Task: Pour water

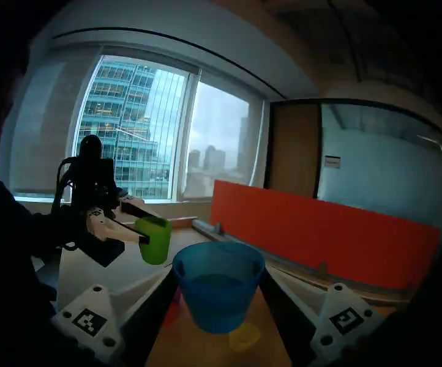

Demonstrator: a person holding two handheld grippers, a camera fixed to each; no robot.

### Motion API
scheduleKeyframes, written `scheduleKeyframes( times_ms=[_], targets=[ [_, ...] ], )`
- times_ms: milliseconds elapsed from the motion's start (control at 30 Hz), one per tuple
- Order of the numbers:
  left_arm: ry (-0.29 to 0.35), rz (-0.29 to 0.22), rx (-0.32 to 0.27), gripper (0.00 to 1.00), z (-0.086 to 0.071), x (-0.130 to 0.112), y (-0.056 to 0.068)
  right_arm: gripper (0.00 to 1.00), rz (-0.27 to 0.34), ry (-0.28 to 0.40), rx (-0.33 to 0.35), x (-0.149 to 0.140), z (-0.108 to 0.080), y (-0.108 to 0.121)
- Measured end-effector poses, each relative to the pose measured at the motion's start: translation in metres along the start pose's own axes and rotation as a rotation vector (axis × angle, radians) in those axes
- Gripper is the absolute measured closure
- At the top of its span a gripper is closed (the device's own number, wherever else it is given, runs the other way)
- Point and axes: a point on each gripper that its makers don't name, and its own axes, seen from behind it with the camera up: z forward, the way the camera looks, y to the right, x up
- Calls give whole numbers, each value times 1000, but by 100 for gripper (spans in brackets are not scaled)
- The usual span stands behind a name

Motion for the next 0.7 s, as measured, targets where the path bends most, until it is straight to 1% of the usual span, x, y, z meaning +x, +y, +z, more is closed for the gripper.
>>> scheduleKeyframes(
  times_ms=[200,400,600,700],
  targets=[
    [-1,-9,-4,10,-4,-10,6,9,-29,9,22,6,11,-7],
    [3,-31,-10,10,-8,-15,10,10,-65,15,39,13,22,-14],
    [11,-35,-21,10,-12,-18,16,9,-114,21,49,20,33,-17],
    [10,-40,-28,10,-13,-21,19,10,-147,23,54,24,39,-19]
  ],
)
